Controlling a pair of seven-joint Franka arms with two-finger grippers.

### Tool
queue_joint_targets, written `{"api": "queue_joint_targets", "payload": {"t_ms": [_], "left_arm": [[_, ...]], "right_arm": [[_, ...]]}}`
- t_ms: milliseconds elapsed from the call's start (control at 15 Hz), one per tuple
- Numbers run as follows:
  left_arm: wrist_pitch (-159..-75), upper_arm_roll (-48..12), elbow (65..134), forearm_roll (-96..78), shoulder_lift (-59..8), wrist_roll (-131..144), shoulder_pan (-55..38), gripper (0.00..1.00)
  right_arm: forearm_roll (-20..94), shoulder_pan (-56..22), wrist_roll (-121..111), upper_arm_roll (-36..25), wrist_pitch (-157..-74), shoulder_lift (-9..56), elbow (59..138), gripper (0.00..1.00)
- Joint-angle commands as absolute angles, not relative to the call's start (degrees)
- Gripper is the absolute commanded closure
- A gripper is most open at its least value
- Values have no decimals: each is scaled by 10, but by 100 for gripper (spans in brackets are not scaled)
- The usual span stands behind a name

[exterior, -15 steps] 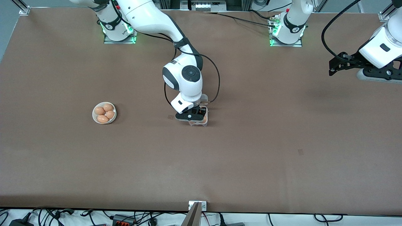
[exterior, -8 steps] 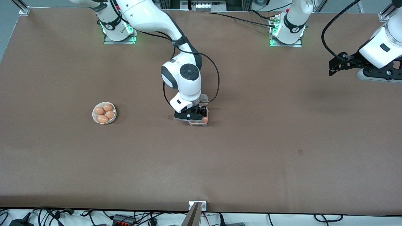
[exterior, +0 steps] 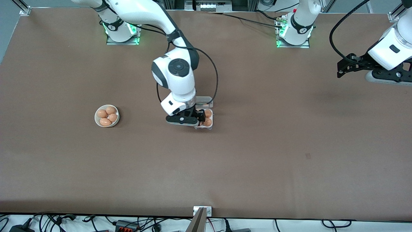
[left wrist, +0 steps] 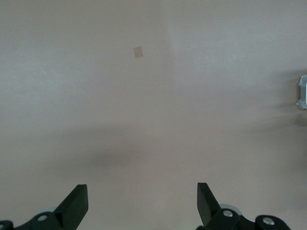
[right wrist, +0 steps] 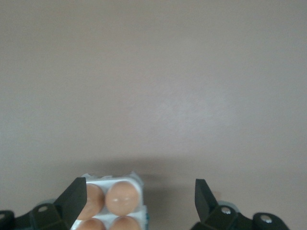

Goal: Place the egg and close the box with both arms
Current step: 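Withdraw the right gripper while the left gripper moves toward the carton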

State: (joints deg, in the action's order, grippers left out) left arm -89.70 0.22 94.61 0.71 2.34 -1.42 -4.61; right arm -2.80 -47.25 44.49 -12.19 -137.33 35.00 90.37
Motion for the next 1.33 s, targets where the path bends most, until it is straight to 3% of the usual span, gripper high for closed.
{"api": "queue_joint_targets", "payload": {"t_ms": [0, 333, 667, 733, 800, 867, 933, 1000, 1267], "left_arm": [[-889, 3, 939, 12, 23, -17, -44, 0], [-889, 4, 940, 14, 13, -14, -35, 0], [-889, 4, 938, 17, -28, -21, -30, 0], [-886, 4, 928, 16, -33, -21, -29, 22], [-862, 4, 918, 17, -37, -25, -31, 57], [-833, 3, 904, 17, -46, -32, -33, 82], [-820, 3, 891, 17, -55, -32, -34, 95], [-818, 3, 887, 16, -59, -33, -34, 99], [-817, -2, 889, 9, -60, -29, -32, 99]], "right_arm": [[-21, -426, 372, -116, -1354, 249, 979, 0], [-23, -305, 260, -113, -1183, 122, 979, 0], [-20, -151, 142, -110, -1086, 22, 972, 0], [-20, -125, 129, -109, -1069, 6, 967, 0], [-20, -101, 124, -105, -1040, 3, 947, 0], [-19, -71, 124, -90, -1005, 4, 917, 0], [-19, -38, 124, -66, -978, 10, 885, 0], [-20, -5, 126, -38, -956, 11, 861, 0], [-27, 54, 127, 26, -891, 22, 820, 0]]}}
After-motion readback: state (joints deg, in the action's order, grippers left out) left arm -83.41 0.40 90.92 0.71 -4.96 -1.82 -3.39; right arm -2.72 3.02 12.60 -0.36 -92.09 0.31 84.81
